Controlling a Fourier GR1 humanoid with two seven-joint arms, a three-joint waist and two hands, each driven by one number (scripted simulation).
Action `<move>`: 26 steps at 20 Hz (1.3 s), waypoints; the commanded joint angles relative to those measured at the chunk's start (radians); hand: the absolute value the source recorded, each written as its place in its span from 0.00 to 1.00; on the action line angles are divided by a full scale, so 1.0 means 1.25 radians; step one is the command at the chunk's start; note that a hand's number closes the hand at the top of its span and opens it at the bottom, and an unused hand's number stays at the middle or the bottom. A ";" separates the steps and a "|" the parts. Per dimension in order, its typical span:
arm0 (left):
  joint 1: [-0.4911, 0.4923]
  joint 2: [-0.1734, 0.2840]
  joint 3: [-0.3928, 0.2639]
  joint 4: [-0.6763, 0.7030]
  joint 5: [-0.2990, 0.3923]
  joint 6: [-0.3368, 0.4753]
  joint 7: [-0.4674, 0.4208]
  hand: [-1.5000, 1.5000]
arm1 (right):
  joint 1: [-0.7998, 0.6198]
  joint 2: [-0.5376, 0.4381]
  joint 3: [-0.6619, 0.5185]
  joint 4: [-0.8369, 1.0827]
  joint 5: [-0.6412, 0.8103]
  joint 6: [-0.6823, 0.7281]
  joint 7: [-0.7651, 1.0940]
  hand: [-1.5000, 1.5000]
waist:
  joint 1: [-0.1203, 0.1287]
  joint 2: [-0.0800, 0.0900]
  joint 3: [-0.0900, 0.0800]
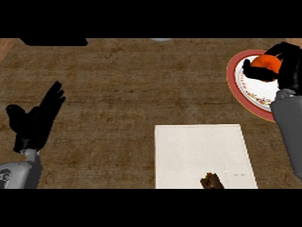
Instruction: Pick the squash from the placemat and place it in the plate
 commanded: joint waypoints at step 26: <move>0.007 -0.008 0.016 0.021 -0.010 -0.022 -0.026 0.50 | -0.079 -0.084 -0.278 0.207 -0.422 0.245 -0.553 0.00 | -0.013 -0.007 -0.001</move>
